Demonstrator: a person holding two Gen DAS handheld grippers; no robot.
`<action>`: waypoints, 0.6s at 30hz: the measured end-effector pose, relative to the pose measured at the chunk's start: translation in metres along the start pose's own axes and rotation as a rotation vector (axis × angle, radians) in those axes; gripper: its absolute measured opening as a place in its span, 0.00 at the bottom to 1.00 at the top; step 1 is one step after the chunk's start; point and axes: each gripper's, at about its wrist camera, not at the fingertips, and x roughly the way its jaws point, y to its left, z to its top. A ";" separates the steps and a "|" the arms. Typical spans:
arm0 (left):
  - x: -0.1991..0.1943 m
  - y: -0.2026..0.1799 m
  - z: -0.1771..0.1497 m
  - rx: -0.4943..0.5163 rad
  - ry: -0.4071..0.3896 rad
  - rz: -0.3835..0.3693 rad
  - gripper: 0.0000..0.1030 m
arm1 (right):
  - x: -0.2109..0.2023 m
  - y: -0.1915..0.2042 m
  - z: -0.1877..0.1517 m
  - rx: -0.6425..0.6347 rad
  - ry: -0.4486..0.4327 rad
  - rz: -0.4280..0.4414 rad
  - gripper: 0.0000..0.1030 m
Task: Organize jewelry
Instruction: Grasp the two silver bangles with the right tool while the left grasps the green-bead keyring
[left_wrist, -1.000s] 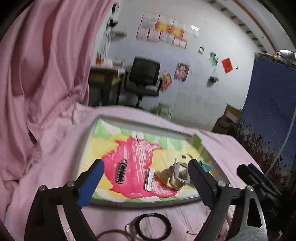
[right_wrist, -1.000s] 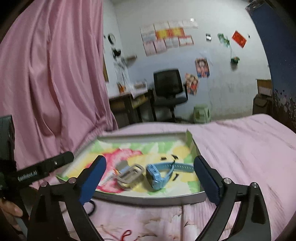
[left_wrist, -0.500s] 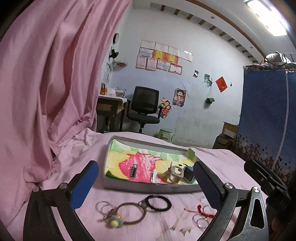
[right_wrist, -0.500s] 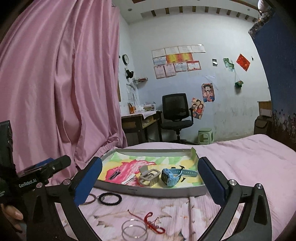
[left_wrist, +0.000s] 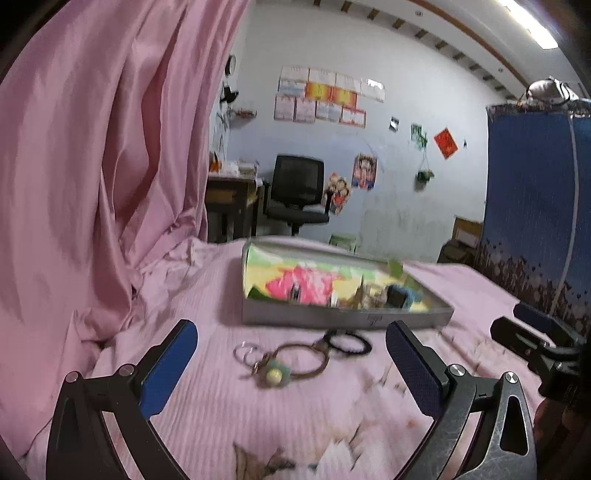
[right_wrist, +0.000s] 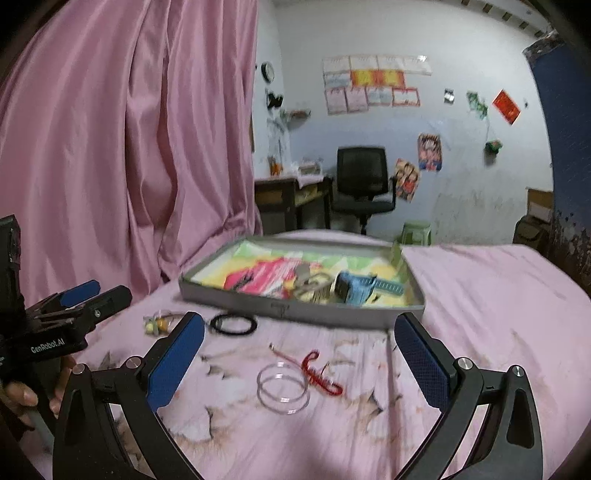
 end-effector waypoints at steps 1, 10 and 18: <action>0.002 0.001 -0.002 0.003 0.016 -0.001 1.00 | 0.003 0.001 -0.002 0.000 0.024 0.004 0.99; 0.026 0.019 -0.017 -0.021 0.167 -0.004 1.00 | 0.032 0.002 -0.022 0.028 0.204 0.066 0.98; 0.043 0.026 -0.022 -0.061 0.236 -0.062 0.82 | 0.056 -0.005 -0.039 0.108 0.339 0.126 0.73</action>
